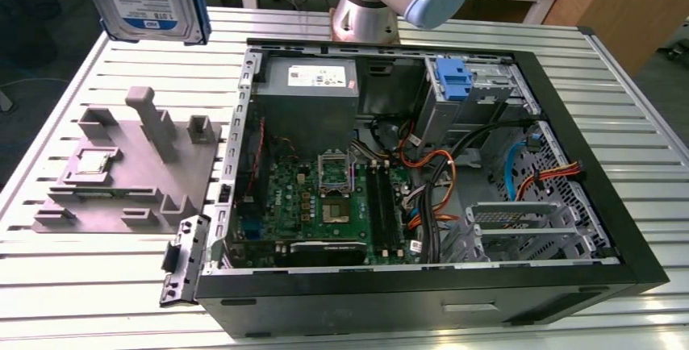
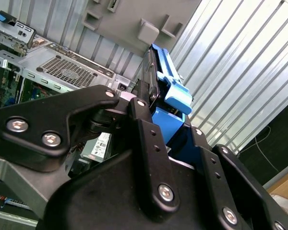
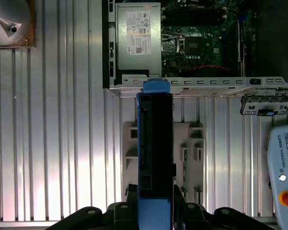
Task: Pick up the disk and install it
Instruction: 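Pick up the disk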
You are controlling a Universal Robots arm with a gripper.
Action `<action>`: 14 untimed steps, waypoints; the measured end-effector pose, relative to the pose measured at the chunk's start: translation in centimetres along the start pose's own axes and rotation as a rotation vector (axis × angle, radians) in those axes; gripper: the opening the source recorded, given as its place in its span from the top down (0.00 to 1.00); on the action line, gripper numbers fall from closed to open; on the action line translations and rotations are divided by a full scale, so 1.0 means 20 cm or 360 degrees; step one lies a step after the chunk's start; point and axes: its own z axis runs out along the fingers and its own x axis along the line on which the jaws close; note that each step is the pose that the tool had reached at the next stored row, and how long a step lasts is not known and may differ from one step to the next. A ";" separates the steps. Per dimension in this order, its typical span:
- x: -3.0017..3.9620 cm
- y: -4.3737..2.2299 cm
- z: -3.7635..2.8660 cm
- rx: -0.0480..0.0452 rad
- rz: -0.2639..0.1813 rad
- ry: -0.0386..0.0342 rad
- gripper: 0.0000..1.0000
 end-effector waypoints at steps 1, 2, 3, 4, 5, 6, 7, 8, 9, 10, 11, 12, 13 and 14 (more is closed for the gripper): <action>0.000 0.001 0.000 0.0000 0.0000 0.0000 0.63; 0.000 0.002 0.000 0.0000 0.0000 0.0000 0.63; 0.000 0.003 0.000 0.0000 0.0000 0.0000 0.63; 0.001 0.004 0.000 0.0000 0.0000 0.0000 0.63; 0.001 0.005 0.000 0.0000 0.0000 0.0000 0.63; 0.001 0.007 0.000 0.0000 0.0000 0.0000 0.63; 0.001 0.010 0.000 0.0000 0.0000 0.0000 0.63; 0.001 0.013 0.000 0.0000 0.0000 0.0000 0.63; 0.001 0.016 0.000 0.0000 0.0000 0.0000 0.63; 0.001 0.017 0.000 0.0000 0.0000 0.0000 0.63; 0.001 0.017 0.000 0.0000 0.0000 0.0000 0.63; 0.001 0.018 0.000 0.0000 0.0000 0.0000 0.63; 0.002 0.019 0.000 0.0000 0.0000 0.0000 0.63; 0.002 0.020 0.000 0.0000 0.0000 0.0000 0.63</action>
